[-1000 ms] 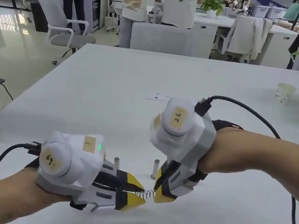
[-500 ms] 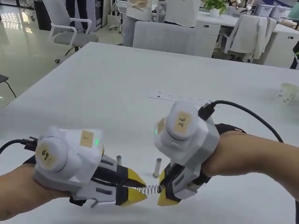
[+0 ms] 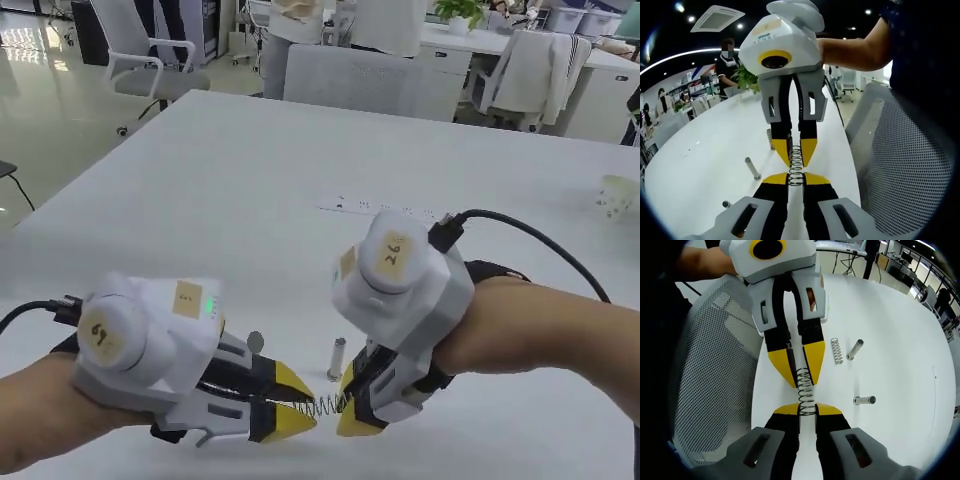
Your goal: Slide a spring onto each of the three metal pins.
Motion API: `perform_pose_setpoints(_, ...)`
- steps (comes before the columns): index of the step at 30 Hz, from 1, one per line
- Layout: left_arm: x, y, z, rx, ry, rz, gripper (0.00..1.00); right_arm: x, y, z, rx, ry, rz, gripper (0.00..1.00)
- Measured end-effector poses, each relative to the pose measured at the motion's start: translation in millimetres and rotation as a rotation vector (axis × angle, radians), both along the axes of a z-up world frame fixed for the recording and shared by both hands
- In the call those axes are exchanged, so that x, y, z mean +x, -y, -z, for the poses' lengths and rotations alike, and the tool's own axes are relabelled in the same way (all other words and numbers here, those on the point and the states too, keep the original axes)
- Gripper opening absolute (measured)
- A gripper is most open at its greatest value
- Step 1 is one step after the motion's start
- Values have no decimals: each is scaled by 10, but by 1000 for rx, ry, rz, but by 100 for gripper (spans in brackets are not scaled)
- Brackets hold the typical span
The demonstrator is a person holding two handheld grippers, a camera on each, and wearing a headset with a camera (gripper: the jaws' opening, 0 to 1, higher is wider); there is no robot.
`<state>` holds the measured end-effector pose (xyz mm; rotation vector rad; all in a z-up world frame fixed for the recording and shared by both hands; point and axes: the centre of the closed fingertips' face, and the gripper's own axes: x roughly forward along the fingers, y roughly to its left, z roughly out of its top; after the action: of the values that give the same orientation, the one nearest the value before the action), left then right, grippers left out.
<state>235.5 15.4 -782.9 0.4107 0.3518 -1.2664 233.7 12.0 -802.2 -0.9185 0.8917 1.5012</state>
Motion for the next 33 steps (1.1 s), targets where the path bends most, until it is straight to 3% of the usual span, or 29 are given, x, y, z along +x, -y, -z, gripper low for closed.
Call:
perform_pose_setpoints(15,-25,13,56,26,-10,15,2,-75,-127,-180,29,19,-30,9)
perform_pose_setpoints(33,-41,47,49,1,-36,17,2,-118,-248,-269,53,27,-55,8)
